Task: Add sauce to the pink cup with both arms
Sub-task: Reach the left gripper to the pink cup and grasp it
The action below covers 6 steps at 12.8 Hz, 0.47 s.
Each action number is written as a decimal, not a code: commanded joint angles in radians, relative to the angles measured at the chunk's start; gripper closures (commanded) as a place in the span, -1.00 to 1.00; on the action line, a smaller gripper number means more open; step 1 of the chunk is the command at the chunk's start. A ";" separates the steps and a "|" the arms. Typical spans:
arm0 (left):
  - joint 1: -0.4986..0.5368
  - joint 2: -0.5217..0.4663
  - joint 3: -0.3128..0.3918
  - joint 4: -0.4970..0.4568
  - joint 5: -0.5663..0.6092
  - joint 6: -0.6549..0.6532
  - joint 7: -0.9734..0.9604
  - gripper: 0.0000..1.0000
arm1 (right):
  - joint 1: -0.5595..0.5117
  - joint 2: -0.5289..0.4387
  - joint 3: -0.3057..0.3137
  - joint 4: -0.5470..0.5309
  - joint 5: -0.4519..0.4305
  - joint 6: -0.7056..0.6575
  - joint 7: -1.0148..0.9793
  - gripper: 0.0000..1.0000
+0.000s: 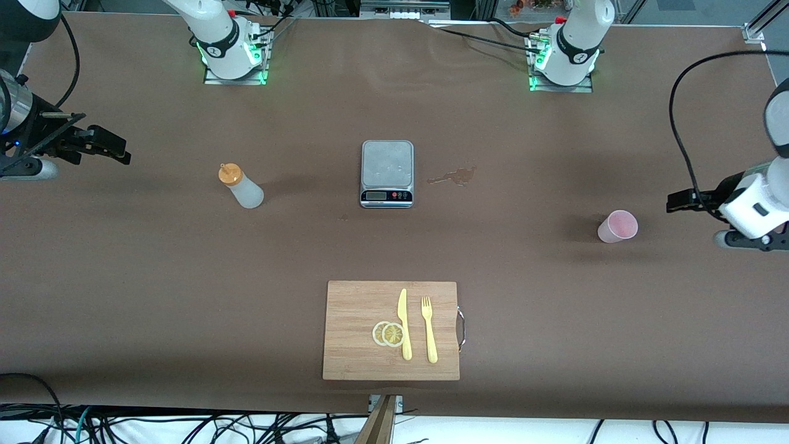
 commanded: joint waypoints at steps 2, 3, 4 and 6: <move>0.046 -0.017 0.008 -0.167 0.008 0.190 0.104 -1.00 | -0.004 0.008 0.000 0.013 -0.006 -0.012 -0.006 -1.00; 0.050 -0.011 0.016 -0.212 0.003 0.253 0.128 -0.99 | -0.004 0.008 0.000 0.015 -0.006 -0.012 -0.006 -1.00; 0.057 -0.001 0.019 -0.247 -0.024 0.309 0.133 -0.98 | -0.004 0.008 0.000 0.015 -0.006 -0.012 -0.006 -1.00; 0.060 0.036 0.031 -0.298 -0.069 0.392 0.133 -0.93 | -0.004 0.008 0.000 0.015 -0.004 -0.012 -0.006 -1.00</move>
